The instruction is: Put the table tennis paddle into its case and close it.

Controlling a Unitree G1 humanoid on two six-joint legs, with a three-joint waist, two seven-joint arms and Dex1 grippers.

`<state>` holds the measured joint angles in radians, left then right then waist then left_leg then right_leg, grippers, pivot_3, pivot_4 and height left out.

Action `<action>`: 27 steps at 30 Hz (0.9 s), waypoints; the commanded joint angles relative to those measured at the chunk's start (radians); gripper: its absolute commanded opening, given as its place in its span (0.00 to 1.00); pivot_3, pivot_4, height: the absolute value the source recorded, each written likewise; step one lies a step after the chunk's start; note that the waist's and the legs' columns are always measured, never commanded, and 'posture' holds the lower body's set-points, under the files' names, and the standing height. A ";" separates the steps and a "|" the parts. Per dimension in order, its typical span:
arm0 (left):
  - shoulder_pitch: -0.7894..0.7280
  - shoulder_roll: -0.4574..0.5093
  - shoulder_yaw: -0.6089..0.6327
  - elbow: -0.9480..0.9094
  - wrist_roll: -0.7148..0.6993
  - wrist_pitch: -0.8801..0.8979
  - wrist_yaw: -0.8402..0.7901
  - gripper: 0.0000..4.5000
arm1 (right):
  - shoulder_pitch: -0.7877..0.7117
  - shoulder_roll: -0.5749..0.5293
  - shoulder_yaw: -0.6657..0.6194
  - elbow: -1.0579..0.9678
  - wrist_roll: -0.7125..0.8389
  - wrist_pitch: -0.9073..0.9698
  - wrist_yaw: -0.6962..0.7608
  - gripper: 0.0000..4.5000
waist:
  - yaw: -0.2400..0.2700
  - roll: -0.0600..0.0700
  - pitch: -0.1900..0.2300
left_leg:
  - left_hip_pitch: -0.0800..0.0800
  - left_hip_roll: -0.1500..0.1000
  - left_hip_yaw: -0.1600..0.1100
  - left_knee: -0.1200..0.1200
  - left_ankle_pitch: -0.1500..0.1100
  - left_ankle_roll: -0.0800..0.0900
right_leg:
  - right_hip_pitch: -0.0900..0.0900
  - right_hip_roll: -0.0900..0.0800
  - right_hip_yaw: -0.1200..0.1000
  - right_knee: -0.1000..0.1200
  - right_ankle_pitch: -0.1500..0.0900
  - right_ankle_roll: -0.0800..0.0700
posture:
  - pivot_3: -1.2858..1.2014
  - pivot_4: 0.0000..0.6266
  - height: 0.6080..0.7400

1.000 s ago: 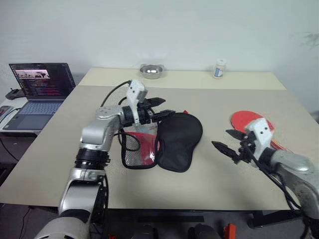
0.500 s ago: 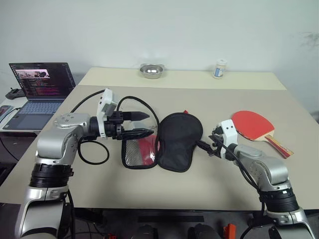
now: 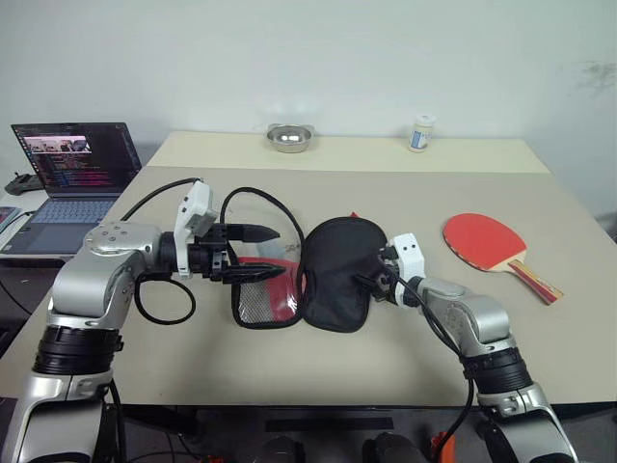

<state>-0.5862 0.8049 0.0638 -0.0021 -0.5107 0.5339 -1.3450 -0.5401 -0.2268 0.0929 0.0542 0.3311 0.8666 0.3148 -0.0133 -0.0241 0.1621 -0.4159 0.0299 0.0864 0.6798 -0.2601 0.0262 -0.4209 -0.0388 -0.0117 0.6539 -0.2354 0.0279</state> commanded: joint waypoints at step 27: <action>-0.148 -0.096 -0.103 0.086 0.024 -0.096 -0.036 0.85 | -0.141 0.023 -0.475 0.191 0.052 0.004 -0.290 0.01 | -0.014 0.001 0.000 | 0.000 0.000 -0.001 -0.001 0.001 -0.002 | -0.002 0.000 0.000 0.006 -0.002 -0.002 | 0.52 0.24 1.00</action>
<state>-0.7056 0.7101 -0.0431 0.0885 -0.4867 0.4606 -1.3676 -0.6857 -0.1894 -0.3523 0.3060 0.3689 0.8587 0.0452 -0.0273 -0.0235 0.1625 -0.4157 0.0298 0.0857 0.6788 -0.2592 0.0246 -0.4230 -0.0392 -0.0115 0.6596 -0.2369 0.0255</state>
